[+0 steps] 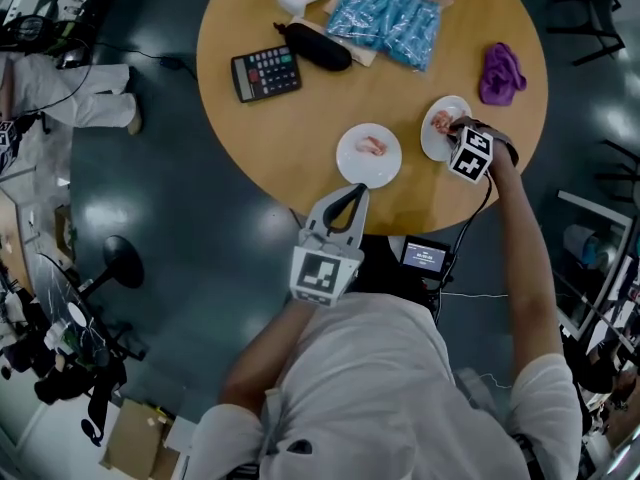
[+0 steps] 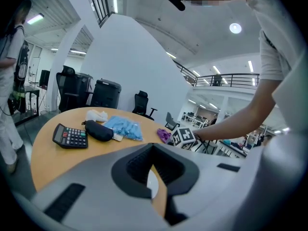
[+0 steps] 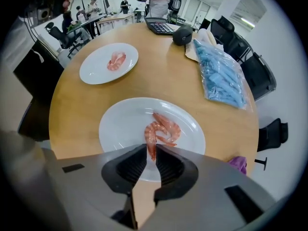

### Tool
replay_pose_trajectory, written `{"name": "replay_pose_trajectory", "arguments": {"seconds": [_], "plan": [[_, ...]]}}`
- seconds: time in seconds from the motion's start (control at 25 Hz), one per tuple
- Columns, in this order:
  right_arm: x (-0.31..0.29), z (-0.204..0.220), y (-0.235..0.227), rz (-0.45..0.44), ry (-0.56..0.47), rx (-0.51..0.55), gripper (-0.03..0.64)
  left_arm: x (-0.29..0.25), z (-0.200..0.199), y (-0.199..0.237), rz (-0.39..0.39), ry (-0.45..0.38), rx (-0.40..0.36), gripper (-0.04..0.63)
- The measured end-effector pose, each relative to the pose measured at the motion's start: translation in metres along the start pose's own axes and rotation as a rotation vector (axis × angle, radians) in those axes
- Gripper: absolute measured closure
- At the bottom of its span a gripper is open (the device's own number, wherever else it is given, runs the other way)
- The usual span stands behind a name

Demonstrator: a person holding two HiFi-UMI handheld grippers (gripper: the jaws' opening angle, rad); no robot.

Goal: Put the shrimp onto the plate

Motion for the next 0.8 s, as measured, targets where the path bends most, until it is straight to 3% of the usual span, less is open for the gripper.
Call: {"name": "replay_pose_trajectory", "arguments": {"seconds": [0.28, 0.48, 0.6, 0.8], "plan": [[0.004, -0.001, 0.002, 0.0, -0.046, -0.028, 0.561, 0.0, 0.002, -0.003, 0.007, 0.004, -0.004, 0.588], [0.031, -0.012, 0.011, 0.033, -0.161, -0.105, 0.563, 0.004, 0.001, -0.003, -0.002, -0.002, 0.001, 0.588], [0.048, -0.039, 0.027, 0.043, -0.252, -0.118, 0.563, 0.005, 0.004, -0.001, 0.001, 0.0, -0.001, 0.588], [0.056, -0.11, 0.076, -0.006, -0.358, -0.043, 0.563, 0.01, 0.005, 0.001, -0.008, -0.002, 0.011, 0.588]]}}
Point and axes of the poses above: the fingertips, and each gripper's own axes: x backward along the fingers, y to its left, z out of its underside, the point moved 5 cm from there along x, backward along the fingers, and after that the axes turned 7 degrees about -z, right-handed, at the moved point
